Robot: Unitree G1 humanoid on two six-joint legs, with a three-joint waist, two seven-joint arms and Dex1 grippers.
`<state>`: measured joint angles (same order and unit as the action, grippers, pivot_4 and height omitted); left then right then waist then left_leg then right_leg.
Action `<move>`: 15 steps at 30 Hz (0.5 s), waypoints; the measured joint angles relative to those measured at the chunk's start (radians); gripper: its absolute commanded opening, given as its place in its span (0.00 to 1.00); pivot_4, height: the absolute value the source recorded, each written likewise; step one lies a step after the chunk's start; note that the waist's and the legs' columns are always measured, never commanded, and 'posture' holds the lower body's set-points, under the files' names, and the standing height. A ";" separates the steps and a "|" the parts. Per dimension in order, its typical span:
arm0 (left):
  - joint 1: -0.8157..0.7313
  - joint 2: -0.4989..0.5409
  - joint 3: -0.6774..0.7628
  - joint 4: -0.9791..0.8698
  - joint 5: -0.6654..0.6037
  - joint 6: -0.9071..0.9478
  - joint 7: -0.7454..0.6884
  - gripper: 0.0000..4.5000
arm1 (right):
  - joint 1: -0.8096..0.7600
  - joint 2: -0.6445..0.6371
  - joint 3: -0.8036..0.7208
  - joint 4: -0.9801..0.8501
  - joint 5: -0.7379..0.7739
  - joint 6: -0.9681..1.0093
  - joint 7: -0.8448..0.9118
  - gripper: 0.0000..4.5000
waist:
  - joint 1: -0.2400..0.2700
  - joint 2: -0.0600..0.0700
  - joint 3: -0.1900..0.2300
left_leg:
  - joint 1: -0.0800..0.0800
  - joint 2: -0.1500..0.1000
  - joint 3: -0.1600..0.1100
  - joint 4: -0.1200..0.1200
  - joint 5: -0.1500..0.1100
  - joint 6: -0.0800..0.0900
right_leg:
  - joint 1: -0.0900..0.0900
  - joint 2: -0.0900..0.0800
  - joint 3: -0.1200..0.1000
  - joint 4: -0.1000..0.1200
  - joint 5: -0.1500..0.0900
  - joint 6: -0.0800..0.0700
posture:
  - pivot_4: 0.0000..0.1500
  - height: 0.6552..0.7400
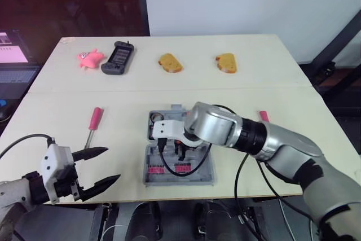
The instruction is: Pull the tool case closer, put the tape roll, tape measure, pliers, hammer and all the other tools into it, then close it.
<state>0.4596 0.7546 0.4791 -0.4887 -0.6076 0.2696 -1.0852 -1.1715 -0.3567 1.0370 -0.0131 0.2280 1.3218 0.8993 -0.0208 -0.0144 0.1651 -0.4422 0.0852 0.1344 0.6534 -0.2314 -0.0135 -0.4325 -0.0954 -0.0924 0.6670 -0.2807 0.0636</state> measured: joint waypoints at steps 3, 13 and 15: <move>0.000 -0.007 0.000 -0.003 -0.005 0.003 0.008 1.00 | 0.003 0.012 0.000 0.019 -0.009 -0.002 -0.016 0.01 | 0.000 0.000 0.000 | 0.000 0.000 0.000 0.000 0.000 0.000 | 0.000 0.000 0.000 0.000 0.000 0.000 | 1.00 0.75; 0.006 -0.011 0.000 -0.008 -0.012 0.006 0.024 1.00 | 0.007 0.063 0.000 0.093 -0.030 -0.041 -0.036 0.01 | 0.000 0.000 0.000 | 0.000 0.000 0.000 0.000 0.000 0.000 | 0.000 0.000 0.000 0.000 0.000 0.000 | 1.00 0.75; 0.006 -0.011 0.000 -0.010 -0.012 0.006 0.025 1.00 | 0.008 0.075 0.000 0.118 -0.039 -0.055 -0.040 0.01 | 0.000 0.000 0.000 | 0.000 0.000 0.000 0.000 0.000 0.000 | 0.000 0.000 0.000 0.000 0.000 0.000 | 1.00 0.75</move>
<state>0.4656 0.7438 0.4790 -0.4988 -0.6192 0.2760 -1.0598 -1.1636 -0.2820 1.0370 0.1051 0.1887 1.2669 0.8594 -0.0211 -0.0144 0.1651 -0.4424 0.0852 0.1346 0.6533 -0.2314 -0.0135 -0.4325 -0.0954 -0.0927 0.6669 -0.2807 0.0636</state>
